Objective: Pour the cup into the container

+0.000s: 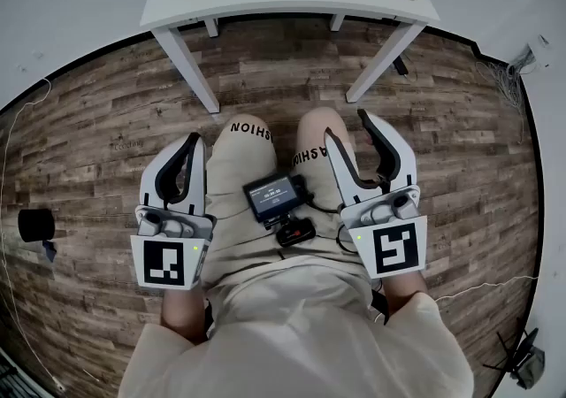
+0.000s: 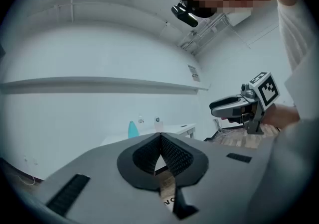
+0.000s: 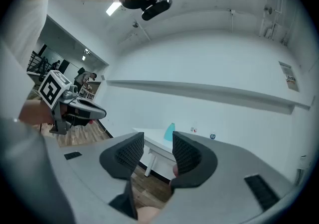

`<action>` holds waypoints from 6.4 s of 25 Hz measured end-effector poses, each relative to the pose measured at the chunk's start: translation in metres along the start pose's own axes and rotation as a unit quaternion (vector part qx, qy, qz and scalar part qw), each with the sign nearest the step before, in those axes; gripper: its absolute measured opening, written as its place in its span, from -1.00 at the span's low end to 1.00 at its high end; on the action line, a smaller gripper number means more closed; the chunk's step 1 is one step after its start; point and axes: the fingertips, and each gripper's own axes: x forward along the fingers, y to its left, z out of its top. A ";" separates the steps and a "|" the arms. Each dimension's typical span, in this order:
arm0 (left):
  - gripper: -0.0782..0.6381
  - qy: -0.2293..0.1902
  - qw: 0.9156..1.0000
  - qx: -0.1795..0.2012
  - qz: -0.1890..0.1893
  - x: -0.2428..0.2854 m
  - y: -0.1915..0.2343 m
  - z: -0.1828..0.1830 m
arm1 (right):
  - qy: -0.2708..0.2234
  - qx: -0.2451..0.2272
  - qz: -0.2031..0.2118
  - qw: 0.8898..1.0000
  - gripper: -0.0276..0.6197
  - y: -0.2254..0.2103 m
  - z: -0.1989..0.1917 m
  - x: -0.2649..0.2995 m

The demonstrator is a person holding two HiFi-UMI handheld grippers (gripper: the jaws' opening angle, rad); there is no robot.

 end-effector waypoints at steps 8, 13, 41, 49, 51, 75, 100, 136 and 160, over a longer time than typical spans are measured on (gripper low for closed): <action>-0.75 -0.006 1.000 0.009 -0.004 0.003 0.002 -0.002 | 0.007 0.016 0.014 1.000 -0.35 0.004 -0.007 0.003; -0.75 0.002 1.000 0.006 -0.006 0.007 0.005 -0.014 | 0.015 0.036 0.027 0.999 -0.35 0.008 -0.018 0.007; -0.75 0.018 0.999 -0.011 -0.039 0.080 0.007 -0.035 | 0.033 0.056 0.004 0.998 -0.35 -0.033 -0.057 0.039; -0.75 0.008 0.999 -0.006 -0.051 0.120 0.013 -0.026 | 0.033 0.055 -0.011 0.998 -0.35 -0.060 -0.060 0.057; -0.75 0.008 0.999 -0.005 -0.054 0.128 0.013 -0.027 | 0.033 0.055 -0.013 0.998 -0.35 -0.065 -0.062 0.061; -0.75 0.005 0.998 -0.040 -0.051 0.114 0.028 -0.026 | 0.013 0.025 0.007 1.000 -0.35 -0.052 -0.026 0.084; -0.75 0.041 0.998 -0.033 -0.033 0.210 0.055 -0.074 | 0.053 0.027 0.024 0.998 -0.35 -0.124 -0.105 0.172; -0.75 0.027 0.999 -0.017 -0.035 0.341 0.105 -0.055 | 0.041 0.011 0.017 0.999 -0.35 -0.209 -0.117 0.282; -0.75 -0.013 0.998 0.000 -0.056 0.337 0.108 -0.019 | 0.014 0.023 -0.009 1.000 -0.35 -0.216 -0.082 0.277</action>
